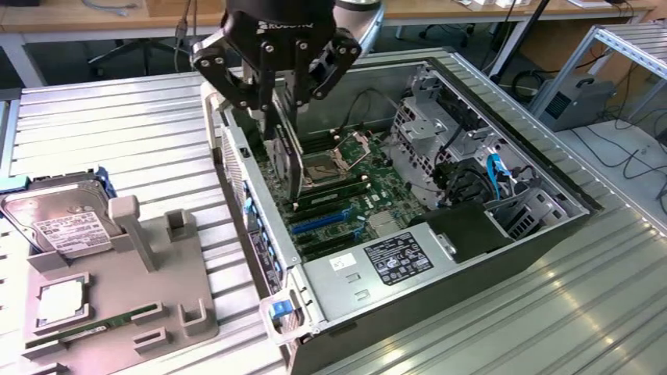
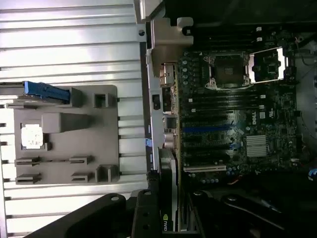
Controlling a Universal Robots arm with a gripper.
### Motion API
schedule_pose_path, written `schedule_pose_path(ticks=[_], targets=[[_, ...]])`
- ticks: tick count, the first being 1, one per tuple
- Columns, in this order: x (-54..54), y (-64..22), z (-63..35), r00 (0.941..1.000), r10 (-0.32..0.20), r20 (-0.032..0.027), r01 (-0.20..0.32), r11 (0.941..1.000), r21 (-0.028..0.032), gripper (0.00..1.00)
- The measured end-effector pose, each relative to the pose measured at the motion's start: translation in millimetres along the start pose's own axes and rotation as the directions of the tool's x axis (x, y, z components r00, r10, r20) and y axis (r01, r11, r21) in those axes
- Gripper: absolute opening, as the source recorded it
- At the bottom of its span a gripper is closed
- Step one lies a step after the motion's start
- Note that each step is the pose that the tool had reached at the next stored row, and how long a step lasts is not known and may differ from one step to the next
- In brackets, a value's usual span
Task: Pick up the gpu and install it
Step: 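Pick up the gpu and move the gpu toward the slot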
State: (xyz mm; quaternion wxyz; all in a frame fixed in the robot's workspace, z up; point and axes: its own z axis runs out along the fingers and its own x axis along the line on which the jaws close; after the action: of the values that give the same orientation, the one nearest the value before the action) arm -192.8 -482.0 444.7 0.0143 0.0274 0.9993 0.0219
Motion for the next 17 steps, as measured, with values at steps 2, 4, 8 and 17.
schedule_pose_path(ticks=[2,4,8,17], targets=[[-32.4,1.7,1.0,1.0,0.0,0.0001,0.0,1.0,-0.0001,0.27],[-63.1,3.4,1.9,1.0,0.0,0.0,0.0,1.0,0.0,0.27],[-94.2,5.1,2.9,1.0,0.0,0.0,0.0,1.0,-0.0001,0.27],[-145.7,7.9,4.4,1.0,0.0,0.0,0.0,1.0,0.0,0.27]])
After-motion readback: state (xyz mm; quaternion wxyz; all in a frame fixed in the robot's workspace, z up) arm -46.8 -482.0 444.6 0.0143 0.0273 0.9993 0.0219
